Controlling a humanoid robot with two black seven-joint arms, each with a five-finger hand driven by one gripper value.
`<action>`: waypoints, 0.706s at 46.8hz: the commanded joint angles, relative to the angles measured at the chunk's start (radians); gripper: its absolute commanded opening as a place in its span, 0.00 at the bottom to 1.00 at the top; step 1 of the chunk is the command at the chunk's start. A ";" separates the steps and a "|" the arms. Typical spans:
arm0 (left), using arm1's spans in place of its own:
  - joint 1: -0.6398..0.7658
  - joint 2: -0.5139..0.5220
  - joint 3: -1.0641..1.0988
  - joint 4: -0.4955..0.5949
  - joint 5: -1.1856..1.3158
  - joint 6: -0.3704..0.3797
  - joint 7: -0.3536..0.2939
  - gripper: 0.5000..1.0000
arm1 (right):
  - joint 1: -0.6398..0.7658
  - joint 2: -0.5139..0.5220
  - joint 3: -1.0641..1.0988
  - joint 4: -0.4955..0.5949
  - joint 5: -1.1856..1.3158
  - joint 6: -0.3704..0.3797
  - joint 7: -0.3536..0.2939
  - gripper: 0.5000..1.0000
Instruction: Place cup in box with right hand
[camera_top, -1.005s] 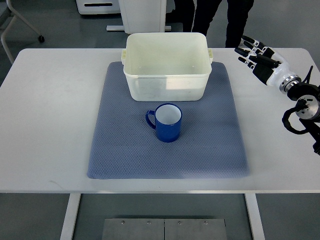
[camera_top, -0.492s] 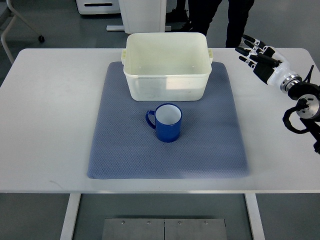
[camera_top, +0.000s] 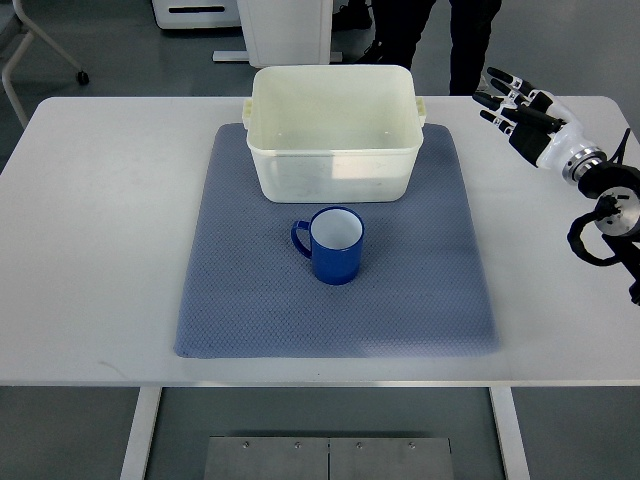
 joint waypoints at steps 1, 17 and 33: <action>0.000 0.000 0.000 0.000 0.000 0.000 0.000 1.00 | -0.001 0.001 0.000 0.000 0.000 0.000 0.000 1.00; 0.000 0.000 0.000 0.000 0.000 0.000 0.000 1.00 | -0.003 0.004 -0.002 0.000 0.000 0.000 0.000 1.00; 0.000 0.000 0.000 0.000 0.000 0.000 0.000 1.00 | -0.003 0.006 -0.002 0.002 0.000 0.000 0.000 1.00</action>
